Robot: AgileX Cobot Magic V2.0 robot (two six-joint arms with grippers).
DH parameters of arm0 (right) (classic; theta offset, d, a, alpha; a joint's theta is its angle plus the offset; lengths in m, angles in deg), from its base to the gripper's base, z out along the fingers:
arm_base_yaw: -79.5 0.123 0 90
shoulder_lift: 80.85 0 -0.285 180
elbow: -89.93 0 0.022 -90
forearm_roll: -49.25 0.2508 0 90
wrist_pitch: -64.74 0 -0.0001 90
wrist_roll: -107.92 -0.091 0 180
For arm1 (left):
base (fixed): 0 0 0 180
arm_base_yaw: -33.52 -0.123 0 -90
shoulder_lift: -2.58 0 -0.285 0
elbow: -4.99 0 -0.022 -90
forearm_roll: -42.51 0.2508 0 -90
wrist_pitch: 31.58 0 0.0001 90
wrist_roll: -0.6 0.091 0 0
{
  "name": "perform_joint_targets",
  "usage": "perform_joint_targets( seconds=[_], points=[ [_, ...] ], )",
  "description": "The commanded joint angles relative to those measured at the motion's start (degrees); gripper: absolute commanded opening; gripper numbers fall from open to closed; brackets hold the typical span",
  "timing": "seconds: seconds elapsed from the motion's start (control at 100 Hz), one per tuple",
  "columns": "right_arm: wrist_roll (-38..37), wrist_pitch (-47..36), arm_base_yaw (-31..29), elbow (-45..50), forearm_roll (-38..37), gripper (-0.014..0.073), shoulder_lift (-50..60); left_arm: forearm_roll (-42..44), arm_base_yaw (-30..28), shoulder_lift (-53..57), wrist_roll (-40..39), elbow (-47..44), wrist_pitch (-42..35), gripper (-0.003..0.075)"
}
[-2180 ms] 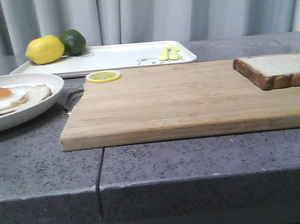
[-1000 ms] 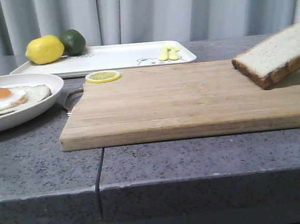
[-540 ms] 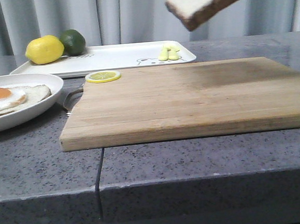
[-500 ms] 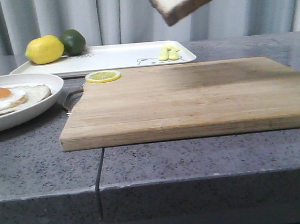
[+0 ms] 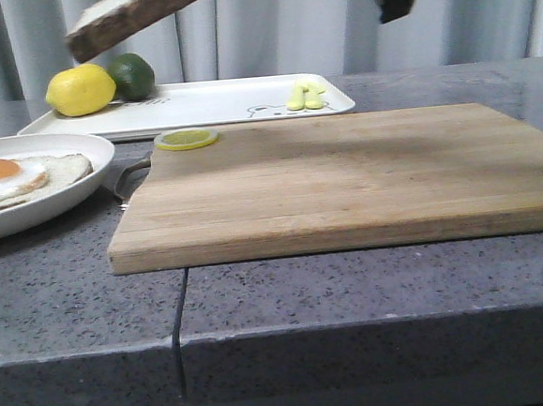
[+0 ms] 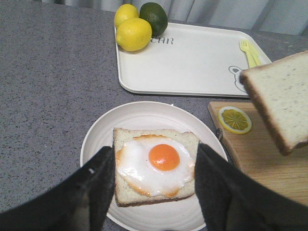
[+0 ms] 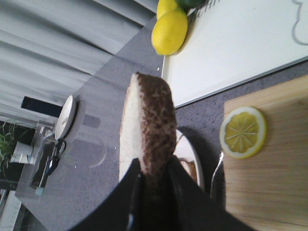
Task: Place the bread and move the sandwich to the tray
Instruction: 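Lift the bread slice with the right gripper toward the egg plate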
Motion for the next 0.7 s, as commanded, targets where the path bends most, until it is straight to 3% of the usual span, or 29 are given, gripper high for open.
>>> perform_joint_targets(
  seconds=[0.0, 0.4, 0.69],
  points=[
    [0.9, -0.1, 3.1, -5.2, 2.8, -0.0057, -1.6, -1.0, 0.4, -0.3, -0.2, 1.9, -3.9, 0.0356],
    [0.5, -6.7, 13.6, -16.4, 4.1, -0.0057, -14.1, -1.0, 0.4, -0.3, -0.2, 1.9, -3.9, 0.0356],
    [-0.9, -10.8, 17.0, -22.3, 4.1, -0.0057, -19.0, -1.0, 0.4, -0.3, -0.2, 1.9, -3.9, 0.0356]
  ],
)
